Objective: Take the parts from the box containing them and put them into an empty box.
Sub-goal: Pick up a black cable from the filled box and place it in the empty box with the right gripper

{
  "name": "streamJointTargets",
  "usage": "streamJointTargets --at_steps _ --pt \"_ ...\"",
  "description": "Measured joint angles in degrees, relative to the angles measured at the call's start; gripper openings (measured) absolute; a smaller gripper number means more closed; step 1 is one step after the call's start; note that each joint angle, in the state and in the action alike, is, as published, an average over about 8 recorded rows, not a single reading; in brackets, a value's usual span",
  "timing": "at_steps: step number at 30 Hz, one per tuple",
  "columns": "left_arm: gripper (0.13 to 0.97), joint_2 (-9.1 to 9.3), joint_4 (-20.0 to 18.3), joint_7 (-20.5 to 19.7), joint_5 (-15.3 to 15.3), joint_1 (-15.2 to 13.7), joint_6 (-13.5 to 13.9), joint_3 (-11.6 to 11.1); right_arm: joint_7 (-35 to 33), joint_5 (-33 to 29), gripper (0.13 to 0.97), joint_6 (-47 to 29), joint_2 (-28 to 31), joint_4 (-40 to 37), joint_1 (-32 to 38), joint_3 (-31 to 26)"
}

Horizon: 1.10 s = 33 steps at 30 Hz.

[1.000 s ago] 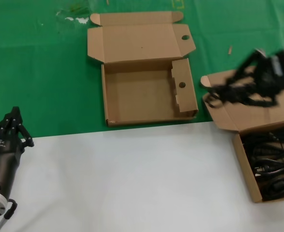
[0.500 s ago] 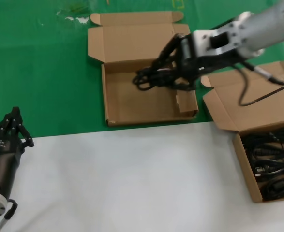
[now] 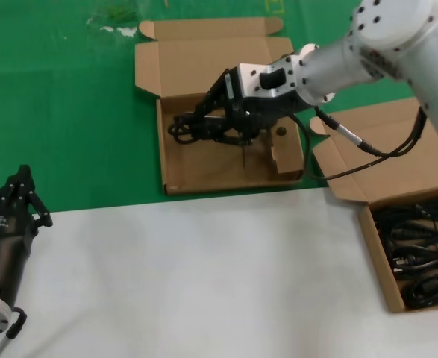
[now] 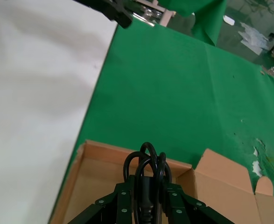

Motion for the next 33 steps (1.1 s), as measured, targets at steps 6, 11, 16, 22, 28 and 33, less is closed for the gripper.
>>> streamJointTargets --at_steps 6,11,16,22,28,33 --pt "0.140 0.00 0.00 0.00 0.00 0.00 0.00 0.00 -7.38 1.03 0.237 4.37 -5.10 -13.55 3.63 1.23" --pt "0.140 0.00 0.00 0.00 0.00 0.00 0.00 0.00 -12.06 1.52 0.241 7.13 -7.50 -21.06 5.58 2.12" --pt "0.140 0.00 0.00 0.00 0.00 0.00 0.00 0.00 -15.35 2.05 0.265 9.10 -8.63 -25.72 6.58 3.10" --pt "0.140 0.00 0.00 0.00 0.00 0.00 0.00 0.00 -16.15 2.56 0.313 8.99 -8.40 -26.98 6.99 4.09" --pt "0.140 0.00 0.00 0.00 0.00 0.00 0.00 0.00 -11.00 3.21 0.377 4.77 -4.72 -17.91 4.38 4.39" --pt "0.140 0.00 0.00 0.00 0.00 0.00 0.00 0.00 -4.26 6.03 0.483 -0.26 0.57 -4.96 -0.78 5.79"
